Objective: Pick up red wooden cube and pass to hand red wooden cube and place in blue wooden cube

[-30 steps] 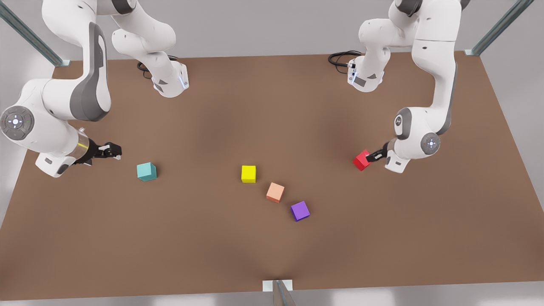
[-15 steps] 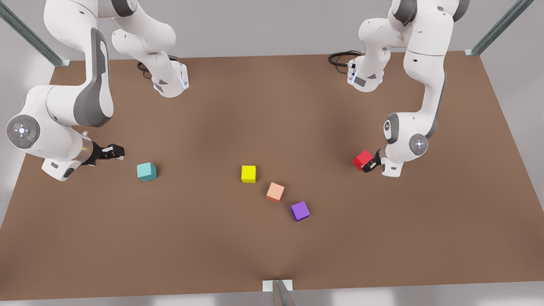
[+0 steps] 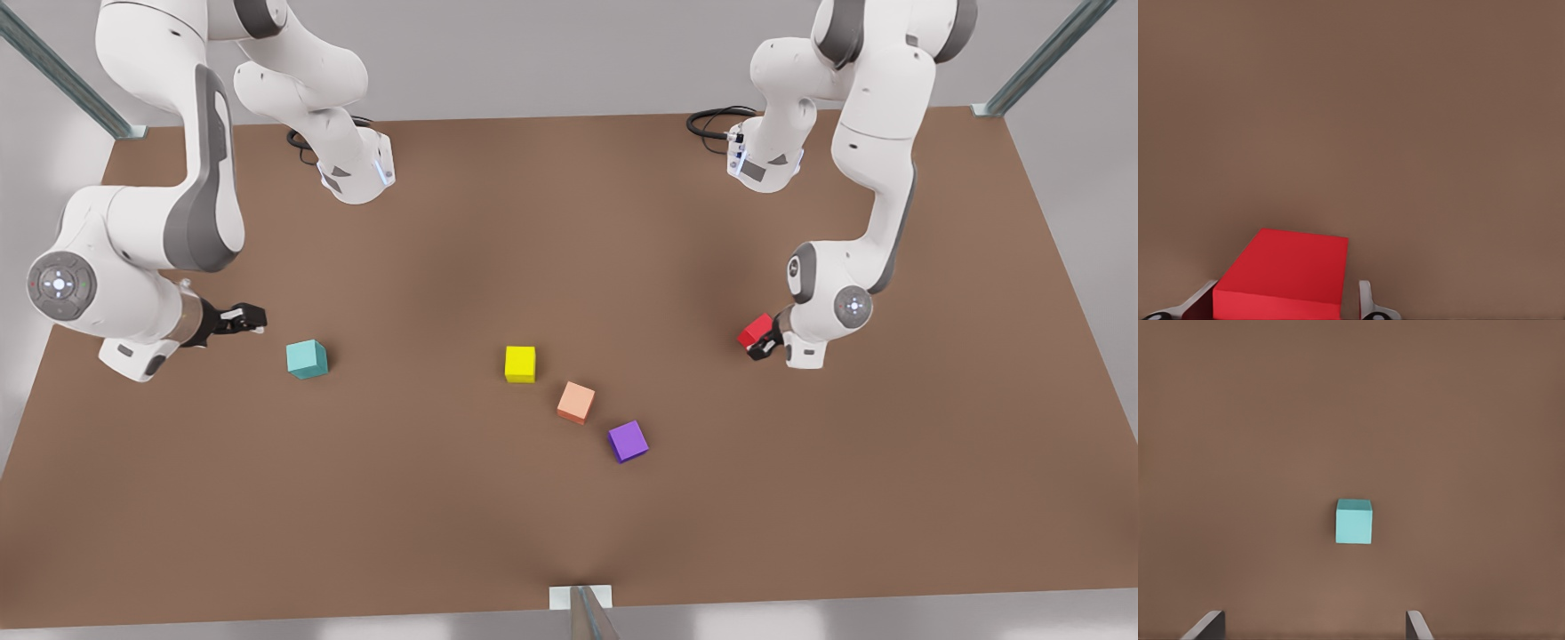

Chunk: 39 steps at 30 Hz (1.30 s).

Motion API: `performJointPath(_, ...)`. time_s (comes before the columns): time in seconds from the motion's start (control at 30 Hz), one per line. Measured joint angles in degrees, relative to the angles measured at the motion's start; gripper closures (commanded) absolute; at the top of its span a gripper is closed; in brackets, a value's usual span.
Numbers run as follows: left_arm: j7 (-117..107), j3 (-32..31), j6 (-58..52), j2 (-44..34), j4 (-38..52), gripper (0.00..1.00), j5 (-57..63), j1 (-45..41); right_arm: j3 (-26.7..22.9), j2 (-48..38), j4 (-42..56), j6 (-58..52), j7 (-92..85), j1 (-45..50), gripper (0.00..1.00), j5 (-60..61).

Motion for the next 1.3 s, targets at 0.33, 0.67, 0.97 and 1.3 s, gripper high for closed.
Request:
performJointPath(0.33,-2.0,0.0,3.2,2.3,0.2,0.43,0.3,-0.2,0.0,0.2,-0.1,-0.3,-0.2,0.1,0.00,0.0)
performJointPath(0.67,-3.2,-17.5,-11.4,11.7,35.1,0.43,-1.7,-0.6,0.3,1.3,0.4,-0.4,-0.5,0.1,0.00,0.3)
performJointPath(0.97,5.1,-33.7,-25.2,22.9,54.4,0.42,-12.5,1.9,1.8,28.0,20.9,-0.5,-10.8,-0.5,0.00,37.2)
performJointPath(1.3,26.5,-36.9,-18.4,34.9,64.3,0.41,-34.3,3.1,6.7,32.7,18.5,0.7,-42.1,1.1,0.00,63.5)
